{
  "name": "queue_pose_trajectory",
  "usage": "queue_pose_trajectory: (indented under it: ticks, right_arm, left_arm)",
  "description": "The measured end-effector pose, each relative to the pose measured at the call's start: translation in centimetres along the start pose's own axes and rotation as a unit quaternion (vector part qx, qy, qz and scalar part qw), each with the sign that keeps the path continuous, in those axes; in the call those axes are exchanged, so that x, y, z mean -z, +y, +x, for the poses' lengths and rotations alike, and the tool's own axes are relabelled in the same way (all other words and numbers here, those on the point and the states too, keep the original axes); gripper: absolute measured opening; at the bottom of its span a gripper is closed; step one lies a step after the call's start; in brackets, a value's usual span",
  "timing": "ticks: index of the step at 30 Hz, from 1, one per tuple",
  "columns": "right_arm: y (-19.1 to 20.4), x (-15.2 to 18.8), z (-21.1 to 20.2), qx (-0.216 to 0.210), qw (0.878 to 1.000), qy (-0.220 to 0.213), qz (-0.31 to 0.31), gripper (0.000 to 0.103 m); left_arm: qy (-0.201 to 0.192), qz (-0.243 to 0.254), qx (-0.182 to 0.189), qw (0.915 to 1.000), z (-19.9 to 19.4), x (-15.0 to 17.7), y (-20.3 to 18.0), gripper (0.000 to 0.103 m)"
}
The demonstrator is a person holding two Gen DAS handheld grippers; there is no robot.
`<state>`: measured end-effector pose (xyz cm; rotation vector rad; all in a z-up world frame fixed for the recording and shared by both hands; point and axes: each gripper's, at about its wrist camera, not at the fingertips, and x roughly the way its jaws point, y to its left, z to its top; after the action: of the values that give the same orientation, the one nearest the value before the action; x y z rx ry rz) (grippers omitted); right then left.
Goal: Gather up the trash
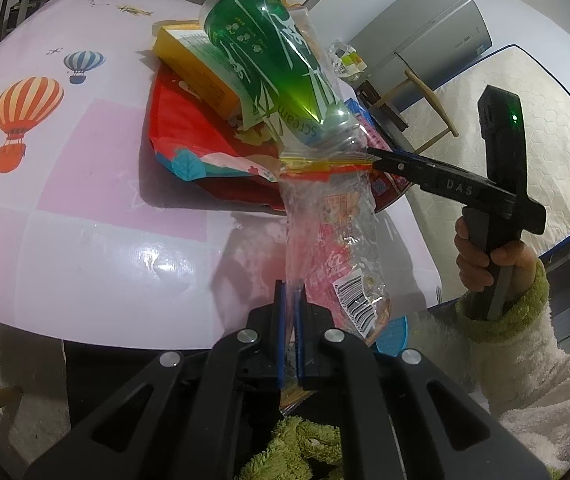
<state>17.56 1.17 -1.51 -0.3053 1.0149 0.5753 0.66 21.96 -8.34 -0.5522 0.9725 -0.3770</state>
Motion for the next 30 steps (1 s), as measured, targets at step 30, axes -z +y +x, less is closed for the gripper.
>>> queue_pose_trajectory:
  ticks: [30]
  right_arm:
    - [0.2, 4.3, -3.2, -0.001, 0.999, 0.024, 0.038, 0.058]
  left_arm:
    - [-0.001, -0.001, -0.004, 1.0, -0.1, 0.1, -0.1, 0.003]
